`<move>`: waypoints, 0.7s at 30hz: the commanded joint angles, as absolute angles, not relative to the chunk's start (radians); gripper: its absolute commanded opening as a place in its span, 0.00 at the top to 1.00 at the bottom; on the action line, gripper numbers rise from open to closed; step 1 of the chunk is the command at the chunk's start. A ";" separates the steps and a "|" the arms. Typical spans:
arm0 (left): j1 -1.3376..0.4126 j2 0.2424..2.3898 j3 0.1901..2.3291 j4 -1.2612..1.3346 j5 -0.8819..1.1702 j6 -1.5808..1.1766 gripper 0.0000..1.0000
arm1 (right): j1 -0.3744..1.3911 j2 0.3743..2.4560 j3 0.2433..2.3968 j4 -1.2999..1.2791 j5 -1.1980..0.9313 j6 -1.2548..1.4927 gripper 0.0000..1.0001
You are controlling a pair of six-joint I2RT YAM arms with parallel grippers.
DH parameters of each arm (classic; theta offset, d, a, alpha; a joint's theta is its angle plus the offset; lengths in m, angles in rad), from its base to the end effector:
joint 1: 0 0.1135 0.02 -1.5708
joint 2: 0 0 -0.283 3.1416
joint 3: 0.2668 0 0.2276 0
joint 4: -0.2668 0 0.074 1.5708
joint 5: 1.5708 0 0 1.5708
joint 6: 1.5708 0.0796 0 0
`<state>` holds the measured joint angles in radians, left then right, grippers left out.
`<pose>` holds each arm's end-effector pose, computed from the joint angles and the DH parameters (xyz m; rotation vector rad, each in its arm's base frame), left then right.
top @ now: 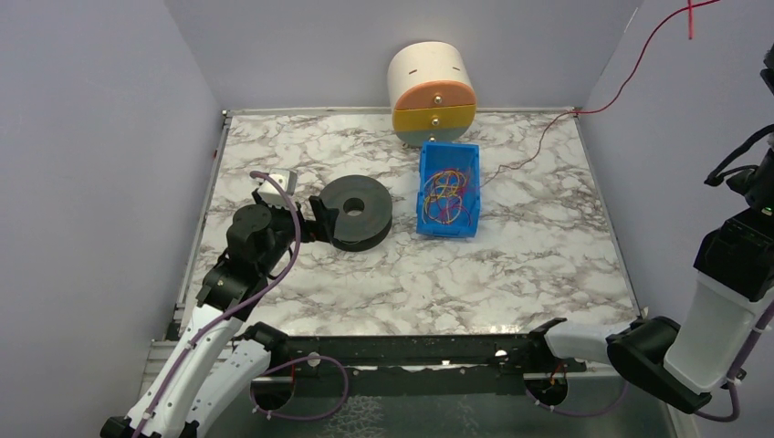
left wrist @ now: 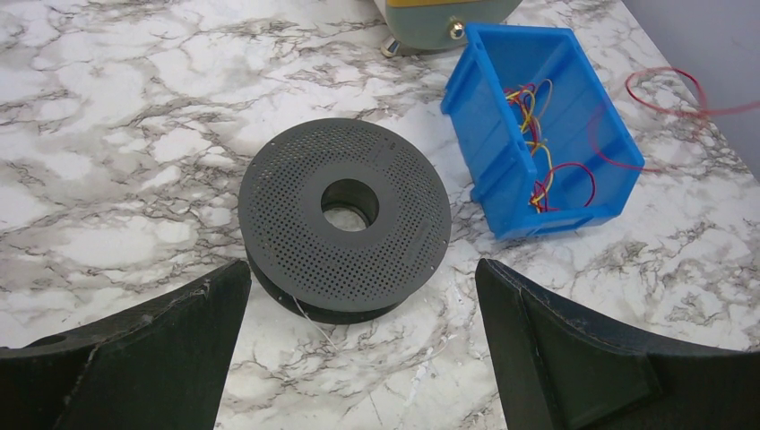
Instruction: Wrap the cables
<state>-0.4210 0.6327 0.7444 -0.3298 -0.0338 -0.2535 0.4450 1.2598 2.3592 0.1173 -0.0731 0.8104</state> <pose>0.1409 -0.0601 0.3317 0.1271 1.8071 -0.4522 0.0271 0.0194 0.7496 -0.0073 0.3863 1.2539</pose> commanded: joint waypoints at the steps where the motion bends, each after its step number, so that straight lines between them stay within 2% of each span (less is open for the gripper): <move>1: -0.425 0.615 0.741 -0.299 -0.029 -0.255 0.01 | 0.444 1.265 2.397 0.139 -0.049 0.896 0.99; 9: -0.425 0.613 0.739 -0.298 -0.030 -0.253 0.01 | 0.443 1.237 2.349 0.094 -0.049 0.901 0.99; 15: -0.425 0.612 0.740 -0.296 -0.025 -0.253 0.01 | 0.443 1.164 2.157 0.105 -0.076 0.882 0.99; 21: -0.425 0.620 0.741 -0.294 -0.009 -0.253 0.01 | 0.444 1.170 2.117 0.052 -0.139 0.826 0.99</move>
